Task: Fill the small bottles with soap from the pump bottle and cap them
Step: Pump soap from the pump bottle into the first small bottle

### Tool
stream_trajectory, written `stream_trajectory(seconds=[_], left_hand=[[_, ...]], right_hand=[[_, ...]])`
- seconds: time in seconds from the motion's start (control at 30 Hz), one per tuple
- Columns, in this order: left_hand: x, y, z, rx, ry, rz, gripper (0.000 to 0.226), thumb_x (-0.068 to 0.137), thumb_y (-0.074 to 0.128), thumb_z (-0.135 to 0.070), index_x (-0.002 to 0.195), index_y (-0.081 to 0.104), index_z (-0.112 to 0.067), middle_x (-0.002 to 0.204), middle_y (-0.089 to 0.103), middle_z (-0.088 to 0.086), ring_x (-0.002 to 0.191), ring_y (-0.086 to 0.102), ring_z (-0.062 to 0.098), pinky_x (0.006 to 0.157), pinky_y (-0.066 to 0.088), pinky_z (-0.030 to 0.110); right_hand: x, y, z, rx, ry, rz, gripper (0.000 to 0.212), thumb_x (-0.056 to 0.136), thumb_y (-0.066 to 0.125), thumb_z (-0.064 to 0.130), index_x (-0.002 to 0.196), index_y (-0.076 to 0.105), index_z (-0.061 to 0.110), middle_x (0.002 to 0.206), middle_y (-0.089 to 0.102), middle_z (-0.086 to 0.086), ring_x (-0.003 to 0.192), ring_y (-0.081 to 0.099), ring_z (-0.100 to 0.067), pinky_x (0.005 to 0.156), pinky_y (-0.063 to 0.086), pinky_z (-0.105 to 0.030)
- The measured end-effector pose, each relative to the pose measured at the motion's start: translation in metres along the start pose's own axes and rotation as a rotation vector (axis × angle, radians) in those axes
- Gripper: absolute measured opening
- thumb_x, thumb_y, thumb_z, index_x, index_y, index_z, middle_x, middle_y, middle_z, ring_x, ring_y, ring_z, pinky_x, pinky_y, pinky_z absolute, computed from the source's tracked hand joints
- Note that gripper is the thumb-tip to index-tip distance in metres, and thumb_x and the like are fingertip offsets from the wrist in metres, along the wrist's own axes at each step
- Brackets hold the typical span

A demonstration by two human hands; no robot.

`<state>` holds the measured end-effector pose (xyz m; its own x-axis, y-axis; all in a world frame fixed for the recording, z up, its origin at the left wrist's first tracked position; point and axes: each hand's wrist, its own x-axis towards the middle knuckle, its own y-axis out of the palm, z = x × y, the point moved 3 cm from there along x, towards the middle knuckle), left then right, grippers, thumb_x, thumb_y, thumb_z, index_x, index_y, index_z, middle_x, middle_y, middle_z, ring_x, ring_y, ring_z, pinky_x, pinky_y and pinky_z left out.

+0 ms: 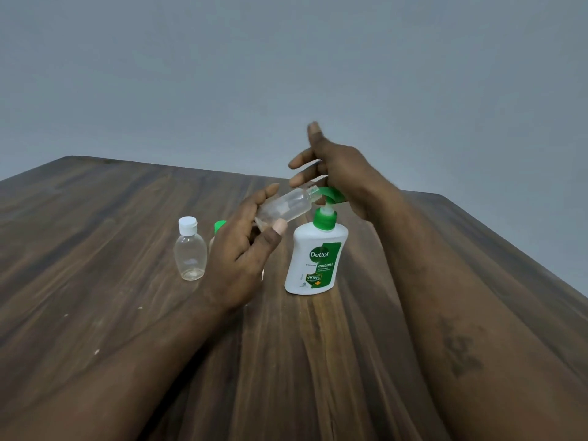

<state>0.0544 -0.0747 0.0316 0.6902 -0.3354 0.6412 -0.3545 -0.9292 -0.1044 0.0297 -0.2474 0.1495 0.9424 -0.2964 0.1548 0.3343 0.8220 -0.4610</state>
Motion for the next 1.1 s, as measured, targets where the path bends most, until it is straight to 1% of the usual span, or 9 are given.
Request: stream_trajectory(seconds=[0.13, 0.23, 0.37, 0.47, 0.67, 0.77, 0.83, 0.9, 1.1], left_hand=[[0.000, 0.002, 0.002, -0.279, -0.142, 0.059, 0.046, 0.094, 0.062, -0.040, 0.139, 0.059, -0.028, 0.074, 0.054, 0.013, 0.054, 0.044, 0.017, 0.051, 0.037, 0.031], [0.003, 0.000, 0.003, -0.517, -0.260, 0.114, 0.041, 0.086, 0.069, -0.042, 0.119, 0.067, -0.018, 0.073, 0.057, 0.011, 0.042, 0.039, 0.014, 0.041, 0.030, 0.022], [0.004, -0.003, 0.006, -0.657, -0.309, 0.175, 0.041, 0.093, 0.066, -0.045, 0.108, 0.065, -0.006, 0.082, 0.066, 0.019, 0.042, 0.044, 0.017, 0.038, 0.031, 0.021], [0.004, -0.003, 0.006, -0.700, -0.345, 0.218, 0.055, 0.086, 0.069, -0.061, 0.105, 0.075, -0.010, 0.083, 0.070, 0.016, 0.041, 0.048, 0.014, 0.043, 0.027, 0.026], [0.006, -0.008, 0.005, -0.671, -0.399, 0.265, 0.064, 0.078, 0.064, -0.073, 0.080, 0.076, -0.010, 0.074, 0.066, 0.014, 0.041, 0.048, 0.013, 0.047, 0.028, 0.028], [0.008, -0.009, 0.004, -0.673, -0.382, 0.267, 0.089, 0.071, 0.071, -0.073, 0.085, 0.050, 0.012, 0.079, 0.044, 0.025, 0.044, 0.047, 0.012, 0.047, 0.037, 0.025], [0.009, -0.008, 0.005, -0.687, -0.365, 0.271, 0.081, 0.074, 0.070, -0.069, 0.089, 0.047, 0.007, 0.086, 0.036, 0.030, 0.047, 0.047, 0.013, 0.048, 0.038, 0.026], [0.010, -0.008, 0.007, -0.682, -0.377, 0.279, 0.074, 0.078, 0.066, -0.066, 0.090, 0.048, 0.005, 0.088, 0.035, 0.032, 0.048, 0.047, 0.015, 0.049, 0.037, 0.027], [0.013, -0.006, 0.012, -0.707, -0.396, 0.280, 0.067, 0.074, 0.073, -0.064, 0.094, 0.051, -0.004, 0.078, 0.041, 0.020, 0.049, 0.048, 0.013, 0.048, 0.040, 0.025]], right_hand=[[0.009, 0.011, -0.009, -0.109, 0.100, 0.059, 0.048, 0.105, 0.049, 0.053, 0.107, 0.075, 0.014, 0.104, 0.076, -0.007, 0.071, 0.067, -0.020, 0.076, 0.051, -0.038], [0.008, 0.010, -0.015, -0.047, 0.144, 0.064, 0.037, 0.104, 0.052, 0.038, 0.109, 0.076, 0.011, 0.096, 0.070, 0.012, 0.062, 0.067, -0.019, 0.077, 0.052, -0.039], [0.004, 0.011, -0.011, -0.082, 0.140, 0.114, 0.034, 0.107, 0.049, 0.034, 0.114, 0.074, 0.013, 0.101, 0.068, 0.014, 0.071, 0.074, -0.023, 0.089, 0.057, -0.045], [0.002, 0.013, -0.012, -0.097, 0.133, 0.148, 0.034, 0.108, 0.050, 0.037, 0.113, 0.075, 0.015, 0.102, 0.072, 0.007, 0.073, 0.075, -0.023, 0.092, 0.057, -0.045], [0.001, 0.018, -0.020, -0.093, 0.074, 0.148, 0.046, 0.108, 0.049, 0.045, 0.111, 0.077, 0.008, 0.089, 0.077, -0.005, 0.068, 0.069, -0.014, 0.065, 0.058, -0.025], [0.003, 0.018, -0.020, -0.109, 0.044, 0.158, 0.052, 0.106, 0.048, 0.055, 0.109, 0.078, 0.013, 0.098, 0.078, -0.008, 0.080, 0.074, -0.022, 0.084, 0.061, -0.037], [0.004, 0.017, -0.017, -0.117, 0.047, 0.179, 0.056, 0.104, 0.047, 0.060, 0.109, 0.078, 0.014, 0.107, 0.077, -0.013, 0.096, 0.076, -0.037, 0.096, 0.059, -0.051], [0.006, 0.014, -0.010, -0.113, 0.070, 0.216, 0.060, 0.103, 0.044, 0.065, 0.113, 0.077, 0.016, 0.112, 0.075, -0.016, 0.096, 0.076, -0.042, 0.093, 0.061, -0.052], [0.013, 0.004, -0.004, -0.120, 0.071, 0.201, 0.070, 0.100, 0.034, 0.075, 0.116, 0.074, 0.020, 0.110, 0.076, -0.014, 0.075, 0.073, -0.023, 0.074, 0.056, -0.038]])
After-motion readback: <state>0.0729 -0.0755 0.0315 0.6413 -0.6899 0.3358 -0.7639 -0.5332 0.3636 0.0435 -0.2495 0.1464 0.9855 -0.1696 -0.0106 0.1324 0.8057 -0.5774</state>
